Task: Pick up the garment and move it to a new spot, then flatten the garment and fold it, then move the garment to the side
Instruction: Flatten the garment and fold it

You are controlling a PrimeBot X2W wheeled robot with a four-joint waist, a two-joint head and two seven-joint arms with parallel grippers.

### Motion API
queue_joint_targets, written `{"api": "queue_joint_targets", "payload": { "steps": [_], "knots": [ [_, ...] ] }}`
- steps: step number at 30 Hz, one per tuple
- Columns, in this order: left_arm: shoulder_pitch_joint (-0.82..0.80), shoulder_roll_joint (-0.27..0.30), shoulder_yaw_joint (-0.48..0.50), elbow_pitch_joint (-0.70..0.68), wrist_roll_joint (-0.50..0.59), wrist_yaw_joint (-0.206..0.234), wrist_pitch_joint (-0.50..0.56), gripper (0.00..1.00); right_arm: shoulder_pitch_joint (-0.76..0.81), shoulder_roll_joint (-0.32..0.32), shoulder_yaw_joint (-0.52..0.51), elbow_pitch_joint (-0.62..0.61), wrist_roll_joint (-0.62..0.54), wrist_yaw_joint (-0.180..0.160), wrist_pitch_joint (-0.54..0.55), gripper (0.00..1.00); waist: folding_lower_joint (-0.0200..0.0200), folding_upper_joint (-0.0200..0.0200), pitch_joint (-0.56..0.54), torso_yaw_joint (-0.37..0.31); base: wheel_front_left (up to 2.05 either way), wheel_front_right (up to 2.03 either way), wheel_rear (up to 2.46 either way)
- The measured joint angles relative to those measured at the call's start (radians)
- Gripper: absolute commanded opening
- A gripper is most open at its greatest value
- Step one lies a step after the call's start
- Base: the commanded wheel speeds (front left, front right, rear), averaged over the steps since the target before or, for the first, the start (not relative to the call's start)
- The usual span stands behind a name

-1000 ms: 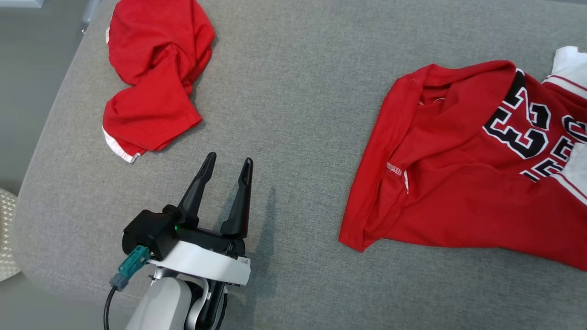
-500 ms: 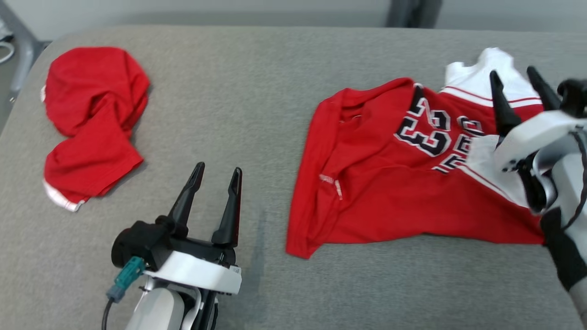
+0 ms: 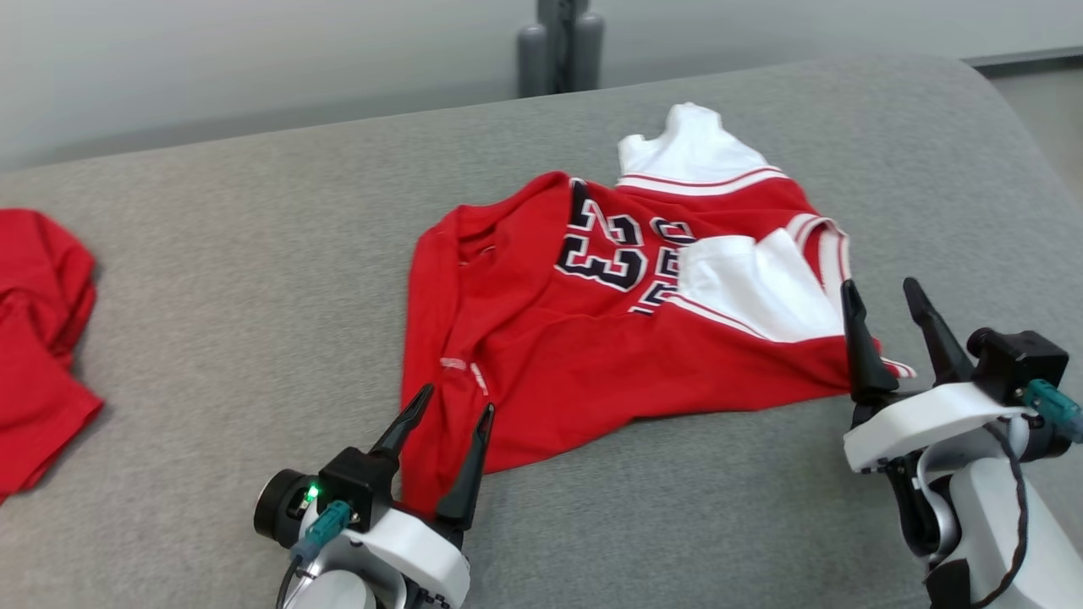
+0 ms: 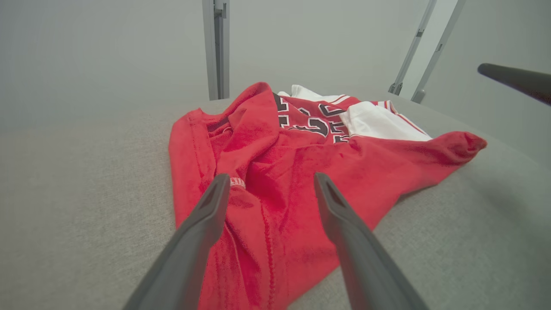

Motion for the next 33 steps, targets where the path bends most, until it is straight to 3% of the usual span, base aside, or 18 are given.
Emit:
{"api": "queue_joint_targets", "payload": {
  "steps": [9,12,19,27,33],
  "knots": [
    [-0.100,0.010,0.011,0.202,0.049,0.024,0.000,1.00,0.056,0.041,-0.050,-0.081,-0.039,0.000,0.034,1.00,0.0000,0.0000,0.025,-0.112,0.00,0.00,0.00],
    [-0.119,0.012,0.011,0.264,0.051,0.030,0.000,1.00,0.062,0.045,-0.060,-0.096,-0.047,0.000,0.040,1.00,0.0000,0.0000,0.029,-0.122,0.00,0.00,0.00],
    [-0.178,0.020,0.039,0.394,0.042,0.084,0.000,1.00,0.079,0.056,-0.081,-0.130,-0.075,0.000,0.057,1.00,0.0000,0.0000,0.032,-0.098,0.00,0.00,0.00],
    [-0.189,0.022,0.054,0.419,0.021,0.084,-0.002,1.00,0.083,0.061,-0.084,-0.138,-0.090,0.000,0.074,1.00,0.0000,0.0000,0.022,-0.058,0.00,0.00,0.00],
    [-0.166,0.017,0.060,0.351,0.002,0.059,-0.002,1.00,0.084,0.063,-0.086,-0.138,-0.099,0.000,0.082,1.00,0.0000,-0.0001,0.004,-0.030,0.00,0.00,0.00]
  ]
}}
